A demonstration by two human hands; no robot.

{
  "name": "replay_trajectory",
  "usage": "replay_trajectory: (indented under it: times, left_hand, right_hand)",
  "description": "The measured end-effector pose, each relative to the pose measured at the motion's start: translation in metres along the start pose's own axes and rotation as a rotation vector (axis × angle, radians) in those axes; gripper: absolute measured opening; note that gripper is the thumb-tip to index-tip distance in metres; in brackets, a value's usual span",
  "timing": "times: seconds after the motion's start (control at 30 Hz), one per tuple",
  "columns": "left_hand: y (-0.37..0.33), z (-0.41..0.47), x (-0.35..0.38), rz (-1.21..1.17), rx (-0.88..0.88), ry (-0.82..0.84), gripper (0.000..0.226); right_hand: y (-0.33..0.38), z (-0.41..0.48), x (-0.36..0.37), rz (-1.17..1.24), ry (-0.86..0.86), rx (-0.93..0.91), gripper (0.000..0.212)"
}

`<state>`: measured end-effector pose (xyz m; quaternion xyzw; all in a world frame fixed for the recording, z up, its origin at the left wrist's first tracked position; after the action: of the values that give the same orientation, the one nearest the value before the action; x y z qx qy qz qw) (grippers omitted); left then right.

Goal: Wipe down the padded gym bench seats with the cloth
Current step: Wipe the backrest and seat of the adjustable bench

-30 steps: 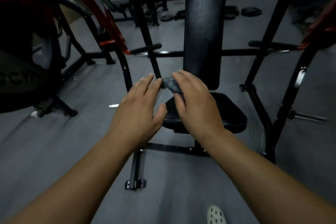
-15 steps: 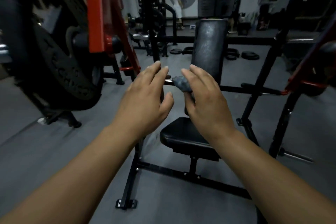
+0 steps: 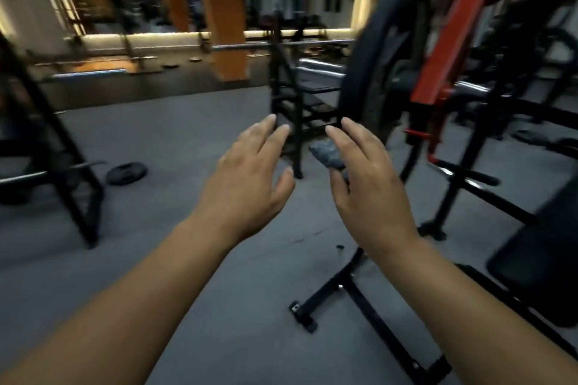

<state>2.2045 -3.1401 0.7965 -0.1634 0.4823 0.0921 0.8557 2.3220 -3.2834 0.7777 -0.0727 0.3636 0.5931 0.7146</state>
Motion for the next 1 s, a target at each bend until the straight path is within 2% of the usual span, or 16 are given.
replay_trajectory:
  times: [0.3, 0.57, 0.77, 1.0]
  left_hand:
    - [0.119, -0.129, -0.104, 0.264, -0.436, -0.077, 0.063]
    - [0.211, -0.169, -0.17, 0.377, -0.633, -0.151, 0.062]
    - [0.284, -0.178, -0.179, 0.375, -0.699, -0.147, 0.062]
    - [0.376, -0.148, -0.183, 0.439, -0.727, -0.125, 0.062]
  right_hand:
    - [0.159, 0.014, 0.099, 0.38, 0.137, -0.318, 0.056]
    - [0.27, 0.053, 0.175, 0.516, 0.218, -0.448, 0.06]
    - [0.307, 0.08, 0.247, 0.512, 0.245, -0.479, 0.062]
    - [0.345, 0.124, 0.339, 0.589, 0.264, -0.496, 0.06]
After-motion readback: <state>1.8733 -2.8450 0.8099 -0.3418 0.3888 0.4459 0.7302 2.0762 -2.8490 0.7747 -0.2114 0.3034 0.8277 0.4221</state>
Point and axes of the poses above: each hand's wrist, its own z-axis towards the middle knuckle, its own x-axis out of the palm, y = z × x, the point moved 1 cm from there along z, towards the middle knuckle, and after that the axes turned 4 degrees about z, right-handed, at the moved point
